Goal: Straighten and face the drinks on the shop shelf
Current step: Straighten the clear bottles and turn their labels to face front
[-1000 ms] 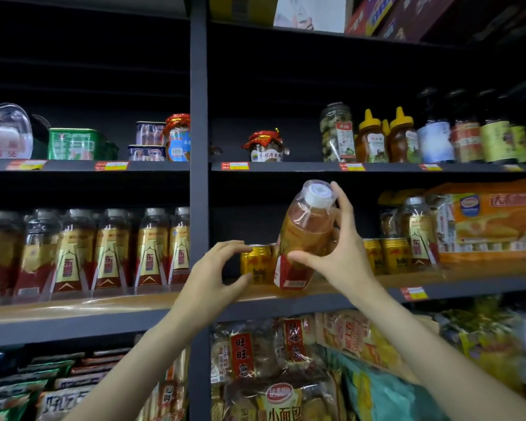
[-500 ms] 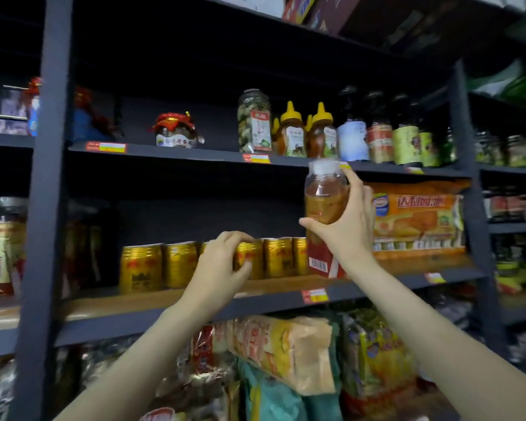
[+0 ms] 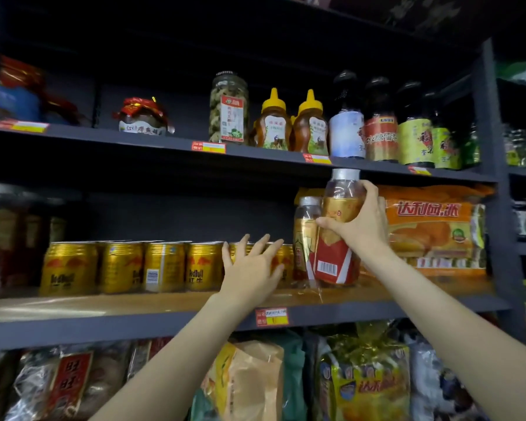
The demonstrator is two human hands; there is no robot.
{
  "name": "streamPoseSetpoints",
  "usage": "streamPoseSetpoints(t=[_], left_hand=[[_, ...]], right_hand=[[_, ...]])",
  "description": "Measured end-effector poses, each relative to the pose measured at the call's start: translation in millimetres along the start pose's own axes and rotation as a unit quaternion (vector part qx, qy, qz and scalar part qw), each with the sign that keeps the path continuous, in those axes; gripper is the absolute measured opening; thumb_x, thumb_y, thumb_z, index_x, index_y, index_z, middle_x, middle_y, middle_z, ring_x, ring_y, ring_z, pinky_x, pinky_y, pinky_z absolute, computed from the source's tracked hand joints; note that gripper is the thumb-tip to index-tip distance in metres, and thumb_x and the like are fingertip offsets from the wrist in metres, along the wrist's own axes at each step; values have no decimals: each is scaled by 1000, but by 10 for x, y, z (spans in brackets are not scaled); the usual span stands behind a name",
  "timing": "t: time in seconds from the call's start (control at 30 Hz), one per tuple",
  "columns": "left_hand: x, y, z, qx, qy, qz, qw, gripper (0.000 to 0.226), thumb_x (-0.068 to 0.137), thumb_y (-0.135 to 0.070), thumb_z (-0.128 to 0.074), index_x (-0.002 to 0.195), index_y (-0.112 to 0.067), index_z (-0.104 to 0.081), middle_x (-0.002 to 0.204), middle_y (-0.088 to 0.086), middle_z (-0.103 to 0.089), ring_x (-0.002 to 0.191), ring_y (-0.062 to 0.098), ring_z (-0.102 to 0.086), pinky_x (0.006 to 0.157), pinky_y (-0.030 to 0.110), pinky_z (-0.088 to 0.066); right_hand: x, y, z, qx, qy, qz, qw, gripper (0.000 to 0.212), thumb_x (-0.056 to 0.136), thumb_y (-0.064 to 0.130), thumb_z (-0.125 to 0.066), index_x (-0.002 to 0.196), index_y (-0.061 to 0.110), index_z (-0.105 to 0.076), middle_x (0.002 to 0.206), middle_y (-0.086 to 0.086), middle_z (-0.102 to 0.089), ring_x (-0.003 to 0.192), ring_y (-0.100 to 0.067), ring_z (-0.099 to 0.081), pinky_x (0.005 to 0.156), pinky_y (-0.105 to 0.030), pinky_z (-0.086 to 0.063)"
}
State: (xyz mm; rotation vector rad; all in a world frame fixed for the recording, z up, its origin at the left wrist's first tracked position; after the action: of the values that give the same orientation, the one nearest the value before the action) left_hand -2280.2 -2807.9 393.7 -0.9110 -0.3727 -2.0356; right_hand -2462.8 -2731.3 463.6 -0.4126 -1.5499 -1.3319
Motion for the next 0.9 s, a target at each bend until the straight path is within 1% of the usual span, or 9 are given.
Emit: streamPoseSetpoints(t=[0.07, 0.23, 0.43, 0.57, 0.7, 0.77, 0.8, 0.83, 0.9], left_hand=[[34, -58, -28, 26, -13, -2, 1000, 50, 98, -44, -30, 146, -38, -16, 155, -9, -17, 144, 23, -4, 111, 56, 7], [112, -106, -25, 39, -34, -4, 999, 47, 98, -39, -34, 144, -34, -25, 147, -7, -33, 139, 23, -20, 113, 54, 1], [85, -114, -33, 58, -48, -20, 997, 48, 98, -37, -34, 144, -35, -23, 146, -7, -33, 138, 22, -21, 113, 54, -1], [88, -106, -57, 80, -56, -29, 995, 48, 97, -37, -33, 145, -35, -21, 147, -8, -32, 138, 21, -21, 113, 53, 0], [75, -88, -38, 57, -60, -43, 996, 47, 98, -36, -32, 144, -34, -25, 145, -8, -35, 138, 18, -22, 114, 51, -1], [0, -20, 88, 38, -96, -53, 993, 46, 96, -35, -31, 141, -28, -35, 141, -5, -42, 135, 17, -29, 114, 47, -6], [-74, 42, 201, 33, -128, -58, 990, 47, 93, -36, -28, 136, -25, -44, 136, -3, -48, 132, 18, -36, 114, 45, -11], [-169, 132, 338, 35, -167, -65, 983, 49, 89, -35, -27, 130, -23, -51, 130, -2, -54, 127, 19, -43, 113, 44, -17], [-391, 409, 632, 51, -237, -72, 968, 45, 86, -32, -31, 118, -20, -59, 120, -1, -60, 117, 18, -52, 108, 40, -28]], right_hand=[[-2, 23, -62, -7, 1, 18, 1000, 94, 66, 32, -84, 141, 24, -27, 140, -9, -36, 129, -33, -37, 96, -45, -41], [48, 88, -262, -52, 25, 26, 998, 97, 70, 37, -81, 145, 23, -21, 142, -10, -33, 130, -33, -35, 95, -43, -40], [90, 39, -525, -127, 64, 27, 989, 100, 69, 37, -82, 146, 24, -19, 144, -13, -29, 132, -38, -32, 99, -47, -39], [-22, -257, -627, -116, 72, -34, 990, 101, 70, 41, -80, 146, 21, -18, 148, -15, -27, 134, -39, -31, 103, -47, -37], [-119, -235, -669, -137, 95, -44, 985, 98, 80, 42, -71, 150, 19, -7, 152, -17, -16, 137, -42, -24, 105, -49, -34], [-236, -67, -629, -180, 77, -19, 981, 94, 87, 38, -65, 151, 16, 0, 153, -19, -11, 138, -42, -20, 107, -47, -30], [-314, 72, -605, -197, 57, 11, 979, 90, 88, 35, -63, 151, 15, -1, 153, -19, -11, 138, -40, -20, 108, -46, -29], [-405, 244, -598, -196, 38, 48, 979, 84, 89, 32, -62, 150, 15, -7, 152, -19, -14, 137, -39, -22, 107, -45, -30], [-592, 603, -670, -141, 33, 108, 984, 71, 89, 27, -62, 146, 14, -22, 147, -17, -22, 132, -36, -28, 103, -42, -34]])
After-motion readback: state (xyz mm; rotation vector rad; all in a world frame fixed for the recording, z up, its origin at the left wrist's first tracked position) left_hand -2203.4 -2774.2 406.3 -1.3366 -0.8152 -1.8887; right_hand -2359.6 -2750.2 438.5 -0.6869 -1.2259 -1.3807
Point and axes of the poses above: each hand's wrist, its own x-axis towards the middle knuckle, its own z-axis out of the back of the hand, y = z × x, the point moved 9 cm from there along x, towards the middle knuckle
